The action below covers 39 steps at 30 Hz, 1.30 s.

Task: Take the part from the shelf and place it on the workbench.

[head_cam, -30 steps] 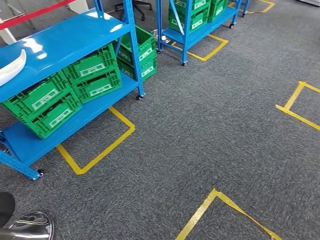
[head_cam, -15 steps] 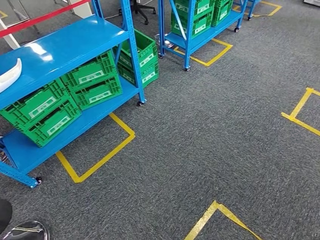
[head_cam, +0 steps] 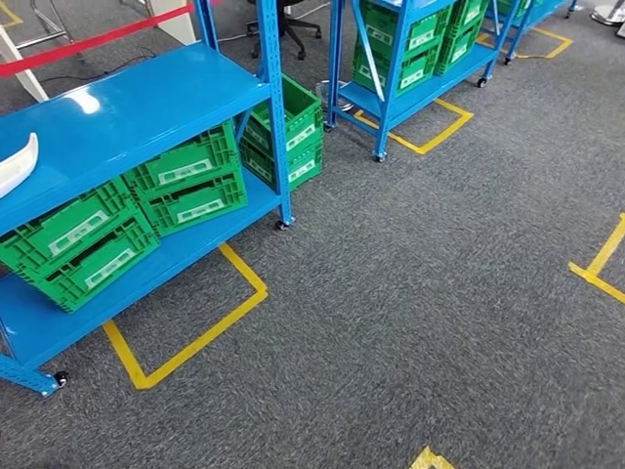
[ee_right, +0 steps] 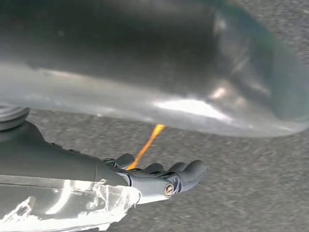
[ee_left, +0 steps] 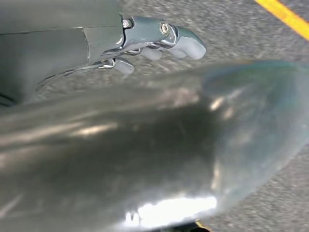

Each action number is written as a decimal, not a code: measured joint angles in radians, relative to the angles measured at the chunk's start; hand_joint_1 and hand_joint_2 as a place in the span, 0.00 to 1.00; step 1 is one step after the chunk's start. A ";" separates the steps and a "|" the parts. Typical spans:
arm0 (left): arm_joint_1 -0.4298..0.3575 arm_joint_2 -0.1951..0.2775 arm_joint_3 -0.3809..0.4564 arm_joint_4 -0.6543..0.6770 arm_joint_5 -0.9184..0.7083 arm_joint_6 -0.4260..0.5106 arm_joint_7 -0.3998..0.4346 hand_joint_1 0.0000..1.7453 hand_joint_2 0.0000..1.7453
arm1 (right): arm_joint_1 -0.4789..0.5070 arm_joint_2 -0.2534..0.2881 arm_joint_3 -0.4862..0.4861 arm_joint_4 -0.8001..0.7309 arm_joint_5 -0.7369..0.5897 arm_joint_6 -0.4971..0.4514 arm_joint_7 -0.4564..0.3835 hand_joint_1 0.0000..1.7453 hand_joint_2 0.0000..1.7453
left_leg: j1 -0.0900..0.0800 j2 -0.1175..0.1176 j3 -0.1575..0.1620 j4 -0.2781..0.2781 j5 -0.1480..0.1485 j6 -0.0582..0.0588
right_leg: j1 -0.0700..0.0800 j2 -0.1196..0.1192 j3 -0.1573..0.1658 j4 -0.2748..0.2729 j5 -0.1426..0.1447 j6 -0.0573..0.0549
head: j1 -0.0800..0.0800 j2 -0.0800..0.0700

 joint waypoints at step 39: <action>0.008 0.002 -0.020 -0.030 0.003 0.030 0.044 0.00 0.00 | -0.003 -0.002 -0.003 -0.012 0.050 -0.010 0.034 0.00 0.00 | 0.015 0.009 -0.279 0.213 0.049 -0.065 | -0.025 -0.008 0.195 -0.104 0.011 -0.046 | -0.021 0.000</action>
